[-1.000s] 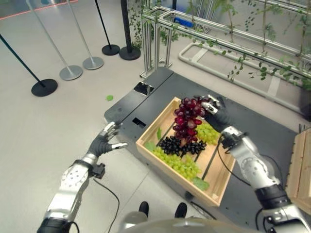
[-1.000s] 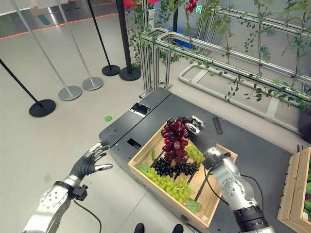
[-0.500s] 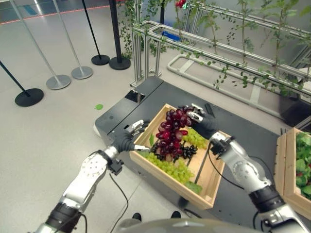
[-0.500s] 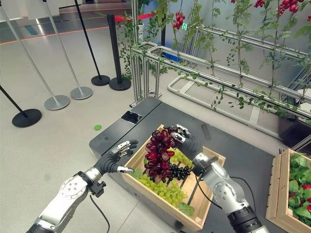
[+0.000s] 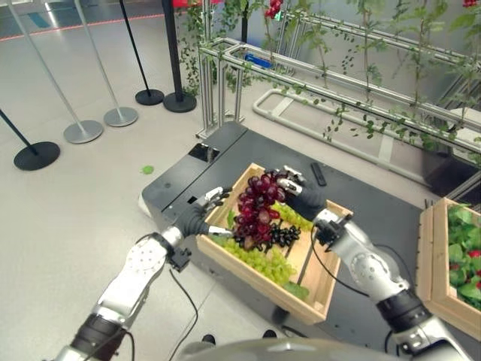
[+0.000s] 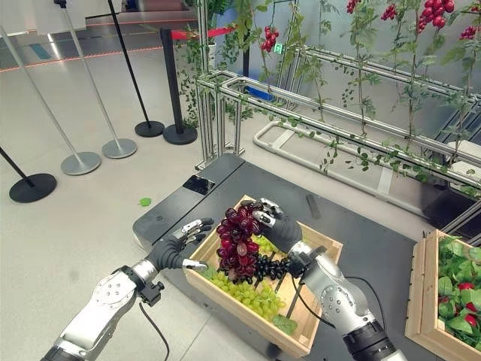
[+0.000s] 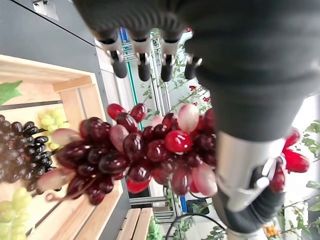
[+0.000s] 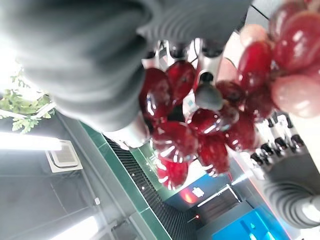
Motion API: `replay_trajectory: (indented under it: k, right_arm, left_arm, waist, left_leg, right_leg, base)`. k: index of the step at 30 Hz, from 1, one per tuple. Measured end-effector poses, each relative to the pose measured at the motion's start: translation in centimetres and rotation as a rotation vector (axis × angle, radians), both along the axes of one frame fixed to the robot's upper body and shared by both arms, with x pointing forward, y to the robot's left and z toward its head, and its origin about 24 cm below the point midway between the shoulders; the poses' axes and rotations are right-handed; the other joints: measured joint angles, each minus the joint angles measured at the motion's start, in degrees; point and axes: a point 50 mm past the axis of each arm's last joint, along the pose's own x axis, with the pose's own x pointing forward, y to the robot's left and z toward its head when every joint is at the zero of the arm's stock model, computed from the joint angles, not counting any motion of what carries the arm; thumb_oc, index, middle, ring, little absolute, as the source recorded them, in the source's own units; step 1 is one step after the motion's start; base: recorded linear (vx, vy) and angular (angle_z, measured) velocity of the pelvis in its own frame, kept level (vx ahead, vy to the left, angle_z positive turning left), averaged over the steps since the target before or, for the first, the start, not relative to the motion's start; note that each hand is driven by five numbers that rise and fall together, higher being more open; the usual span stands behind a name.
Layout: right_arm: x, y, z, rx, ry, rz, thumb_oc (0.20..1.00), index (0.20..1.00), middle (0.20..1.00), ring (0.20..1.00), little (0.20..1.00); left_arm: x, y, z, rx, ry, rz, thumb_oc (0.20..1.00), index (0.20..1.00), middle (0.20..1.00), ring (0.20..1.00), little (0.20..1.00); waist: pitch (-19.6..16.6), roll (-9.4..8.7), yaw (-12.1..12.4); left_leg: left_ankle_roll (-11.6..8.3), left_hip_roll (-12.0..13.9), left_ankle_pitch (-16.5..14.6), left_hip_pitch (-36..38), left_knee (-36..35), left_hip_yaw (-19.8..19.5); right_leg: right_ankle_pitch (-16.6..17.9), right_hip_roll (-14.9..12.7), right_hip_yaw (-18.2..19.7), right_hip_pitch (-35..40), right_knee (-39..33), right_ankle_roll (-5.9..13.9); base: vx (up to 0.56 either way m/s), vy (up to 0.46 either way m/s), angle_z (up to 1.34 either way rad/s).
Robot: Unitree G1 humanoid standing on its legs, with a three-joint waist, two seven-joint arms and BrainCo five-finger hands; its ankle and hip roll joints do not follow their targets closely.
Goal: Pick up the fruits from the basket on one side to the basket on the other side
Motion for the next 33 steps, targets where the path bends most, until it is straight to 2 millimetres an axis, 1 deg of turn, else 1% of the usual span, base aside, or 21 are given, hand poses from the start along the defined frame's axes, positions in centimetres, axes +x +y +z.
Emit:
replay_trajectory:
  k: [2, 4, 11, 16, 18, 20, 23, 26, 28, 31, 33]
  right_arm:
    - [0.0, 0.2, 0.0, -0.001, 0.0, 0.008, 0.2, 0.2, 0.2, 0.2, 0.2]
    - [0.0, 0.8, 0.0, -0.005, -0.002, 0.034, 0.2, 0.2, 0.2, 0.2, 0.2]
    - [0.0, 2.1, 0.4, -0.011, -0.015, 0.089, 0.2, 0.2, 0.2, 0.2, 0.2]
    - [0.2, 2.9, 0.9, -0.017, -0.036, 0.125, 0.2, 0.2, 0.2, 0.2, 0.2]
    - [0.2, 3.0, 1.0, -0.018, -0.042, 0.126, 0.2, 0.2, 0.2, 0.2, 0.2]
    - [0.3, 3.2, 1.2, -0.022, -0.051, 0.137, 0.2, 0.2, 0.2, 0.2, 0.2]
    - [0.5, 4.0, 1.7, -0.027, -0.074, 0.168, 0.2, 0.2, 0.2, 0.2, 0.2]
    - [0.5, 4.5, 2.0, -0.025, -0.088, 0.188, 0.2, 0.2, 0.2, 0.2, 0.2]
    - [0.4, 5.1, 2.1, -0.029, -0.091, 0.21, 0.2, 0.2, 0.2, 0.2, 0.2]
    - [0.1, 5.8, 2.0, -0.019, -0.089, 0.231, 0.2, 0.2, 0.2, 0.2, 0.2]
    - [0.2, 5.7, 2.0, -0.019, -0.09, 0.23, 0.2, 0.2, 0.2, 0.2, 0.2]
  left_arm:
    - [-0.1, -0.4, -0.2, 0.001, 0.009, -0.022, 1.0, 1.0, 1.0, 1.0, 1.0]
    - [-0.3, -1.0, -0.5, 0.006, 0.027, -0.062, 1.0, 1.0, 1.0, 1.0, 1.0]
    - [0.1, -2.2, -0.1, 0.027, 0.019, -0.14, 1.0, 1.0, 1.0, 1.0, 1.0]
    - [0.3, -2.6, 0.0, 0.041, 0.018, -0.164, 1.0, 1.0, 1.0, 1.0, 1.0]
    - [0.3, -2.7, 0.0, 0.044, 0.022, -0.176, 1.0, 1.0, 1.0, 1.0, 1.0]
    - [0.4, -3.2, 0.1, 0.05, 0.024, -0.2, 1.0, 1.0, 1.0, 1.0, 1.0]
    - [0.5, -3.3, 0.1, 0.058, 0.028, -0.213, 1.0, 1.0, 1.0, 1.0, 1.0]
    - [0.5, -3.9, -0.4, 0.059, 0.053, -0.243, 1.0, 1.0, 1.0, 1.0, 1.0]
    - [0.4, -4.1, -0.8, 0.062, 0.072, -0.253, 1.0, 1.0, 1.0, 1.0, 1.0]
    - [0.2, -4.8, -1.2, 0.06, 0.093, -0.275, 1.0, 1.0, 1.0, 1.0, 1.0]
    - [0.2, -4.9, -1.4, 0.058, 0.103, -0.275, 1.0, 1.0, 1.0, 1.0, 1.0]
  waist:
    - [-0.1, 0.13, 0.0]
    - [-0.2, 0.23, 0.0]
    - [-0.3, 0.41, -0.3]
    - [-0.3, 0.45, -0.3]
    - [-0.3, 0.46, -0.3]
    - [-0.3, 0.47, -0.6]
    - [-0.3, 0.54, -1.4]
    - [-0.4, 0.98, -1.5]
    - [-0.4, 1.32, -1.5]
    - [-0.5, 1.62, -1.7]
    - [-0.5, 1.7, -1.7]
  left_leg:
    - [0.0, 0.0, 0.0, 0.0, 0.0, 0.0]
    - [0.0, 0.0, 0.0, 0.0, 0.0, 0.0]
    - [0.0, 0.0, 0.0, -0.1, 0.0, 0.6]
    - [0.0, 0.0, 0.0, -0.2, 0.0, 1.3]
    - [0.0, 0.0, 0.0, -0.2, 0.0, 1.3]
    - [0.0, 0.0, 0.0, -0.3, 0.0, 1.3]
    - [-0.01, -0.1, 0.0, -0.3, 0.0, 1.5]
    - [-0.02, -0.1, 0.0, -0.7, 0.0, 1.7]
    - [0.04, -0.1, 0.0, -1.2, 0.0, 2.4]
    - [0.04, -0.2, 0.0, -1.3, 0.0, 2.8]
    - [0.04, -0.2, 0.0, -1.3, 0.0, 2.9]
  right_leg:
    - [0.0, 0.0, 0.0, 0.0, 0.0, 0.0]
    - [0.0, 0.0, 0.0, 0.0, 0.0, 0.0]
    - [0.1, 0.0, 0.4, -0.3, 0.1, -0.01]
    - [0.3, 0.1, 1.4, -0.9, 0.2, 0.01]
    - [0.3, 0.1, 1.4, -0.9, 0.2, 0.02]
    - [0.3, 0.0, 1.5, -1.0, 0.2, 0.03]
    - [0.4, 0.1, 1.5, -1.1, 0.2, 0.05]
    - [0.5, 0.0, 2.0, -1.9, 0.2, 0.16]
    - [0.9, 0.1, 2.6, -2.5, 0.1, -0.21]
    - [1.1, 0.1, 3.0, -2.7, 0.0, -0.26]
    - [1.1, 0.2, 3.1, -2.8, 0.0, -0.24]
  base:
    - [0.0, 0.0, 0.0]
    - [0.0, 0.0, 0.0]
    - [0.0, 0.006, -0.02]
    - [0.01, 0.014, -0.1]
    - [0.01, 0.007, -0.03]
    - [0.0, 0.0, 0.0]
    - [0.0, 0.0, 0.0]
    - [0.0, 0.015, -0.05]
    - [0.0, 0.024, -0.17]
    - [0.0, 0.021, -0.11]
    - [0.0, 0.01, -0.04]
